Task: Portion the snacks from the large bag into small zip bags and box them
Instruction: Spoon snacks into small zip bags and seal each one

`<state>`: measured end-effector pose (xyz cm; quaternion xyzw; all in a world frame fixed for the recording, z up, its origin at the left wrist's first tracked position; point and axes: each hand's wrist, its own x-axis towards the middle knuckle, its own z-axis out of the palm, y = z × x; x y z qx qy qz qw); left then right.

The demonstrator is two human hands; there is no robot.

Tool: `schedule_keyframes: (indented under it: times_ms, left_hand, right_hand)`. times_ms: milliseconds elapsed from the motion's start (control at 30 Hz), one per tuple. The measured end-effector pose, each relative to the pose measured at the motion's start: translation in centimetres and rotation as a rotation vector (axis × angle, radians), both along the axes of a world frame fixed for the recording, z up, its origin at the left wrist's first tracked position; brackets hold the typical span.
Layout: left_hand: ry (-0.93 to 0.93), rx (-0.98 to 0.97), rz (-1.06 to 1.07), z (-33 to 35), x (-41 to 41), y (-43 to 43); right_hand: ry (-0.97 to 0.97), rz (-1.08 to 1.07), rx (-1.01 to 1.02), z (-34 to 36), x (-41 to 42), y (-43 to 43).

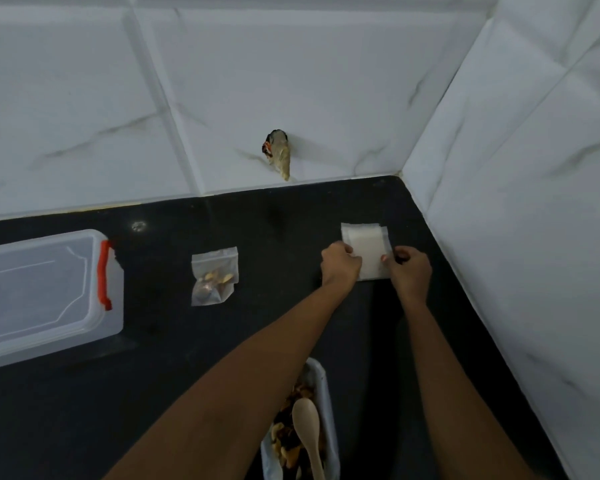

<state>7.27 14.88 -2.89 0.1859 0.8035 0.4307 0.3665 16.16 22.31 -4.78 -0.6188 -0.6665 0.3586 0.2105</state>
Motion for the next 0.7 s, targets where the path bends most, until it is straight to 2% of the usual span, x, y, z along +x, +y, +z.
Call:
schedule_keyframes:
  times_ms: [200,367,700]
  left_hand:
    - [0.035,-0.039,0.038,-0.3,0.7,1.2]
    - [0.086,-0.064,0.031,-0.3,1.1,1.6]
    - [-0.107,0.120,0.167,0.2,1.4,-0.6]
  right_hand:
    - [0.008,0.008,-0.079,0.2,0.0,0.6]
    - [0.142,-0.038,-0.126,0.8,0.4,0.9]
    - [0.284,0.010,-0.179,2.7,1.4,-1.2]
